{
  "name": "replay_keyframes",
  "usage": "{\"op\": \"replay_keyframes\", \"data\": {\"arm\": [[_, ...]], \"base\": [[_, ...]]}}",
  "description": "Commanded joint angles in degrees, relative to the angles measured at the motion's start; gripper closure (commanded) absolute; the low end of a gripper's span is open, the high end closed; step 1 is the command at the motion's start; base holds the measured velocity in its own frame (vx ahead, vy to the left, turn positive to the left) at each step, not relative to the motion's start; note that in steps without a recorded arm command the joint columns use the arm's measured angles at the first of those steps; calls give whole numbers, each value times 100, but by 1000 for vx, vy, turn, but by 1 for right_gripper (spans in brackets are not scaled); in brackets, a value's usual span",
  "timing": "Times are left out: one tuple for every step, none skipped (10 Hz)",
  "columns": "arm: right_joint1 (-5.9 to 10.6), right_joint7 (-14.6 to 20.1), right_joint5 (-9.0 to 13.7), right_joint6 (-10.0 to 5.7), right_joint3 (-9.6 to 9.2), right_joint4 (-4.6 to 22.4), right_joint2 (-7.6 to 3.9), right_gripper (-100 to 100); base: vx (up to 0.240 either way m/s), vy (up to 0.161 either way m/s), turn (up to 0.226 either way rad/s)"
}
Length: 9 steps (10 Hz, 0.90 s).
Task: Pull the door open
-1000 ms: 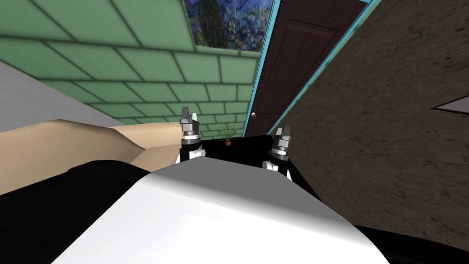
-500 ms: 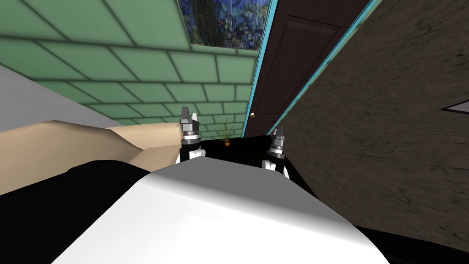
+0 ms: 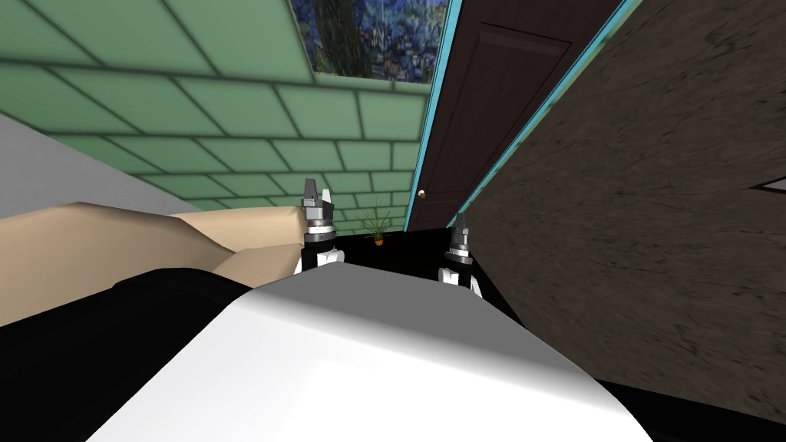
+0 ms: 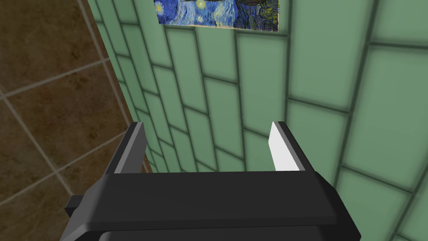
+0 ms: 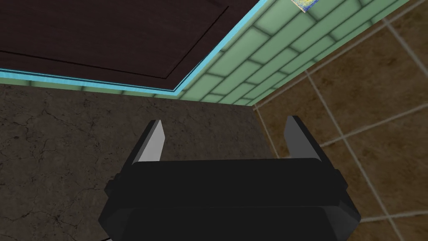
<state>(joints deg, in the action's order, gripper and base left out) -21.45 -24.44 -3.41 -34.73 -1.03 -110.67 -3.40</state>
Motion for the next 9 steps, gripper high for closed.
{"op": "replay_keyframes", "data": {"arm": [[91, -156, -67, -34, 38, 227, -29, -100], [143, -251, -111, -55, 57, 360, -42, -100], [194, -345, -155, -76, 76, 493, -55, -100], [245, -440, -199, -97, 96, 625, -69, -100], [297, -534, -243, -119, 115, 758, -82, -100], [350, -632, -289, -141, 134, 895, -92, -100], [405, -733, -335, -163, 155, 1036, -100, -100], [459, -834, -382, -186, 175, 1177, -107, -100], [514, -934, -429, -208, 195, 1318, -115, -100]], "base": [[73, -81, 12], [66, -80, 18], [70, -59, 15], [71, -55, 11], [69, -60, 12], [70, -68, 15], [68, -71, 16], [81, -71, 13], [96, -83, 15]]}}
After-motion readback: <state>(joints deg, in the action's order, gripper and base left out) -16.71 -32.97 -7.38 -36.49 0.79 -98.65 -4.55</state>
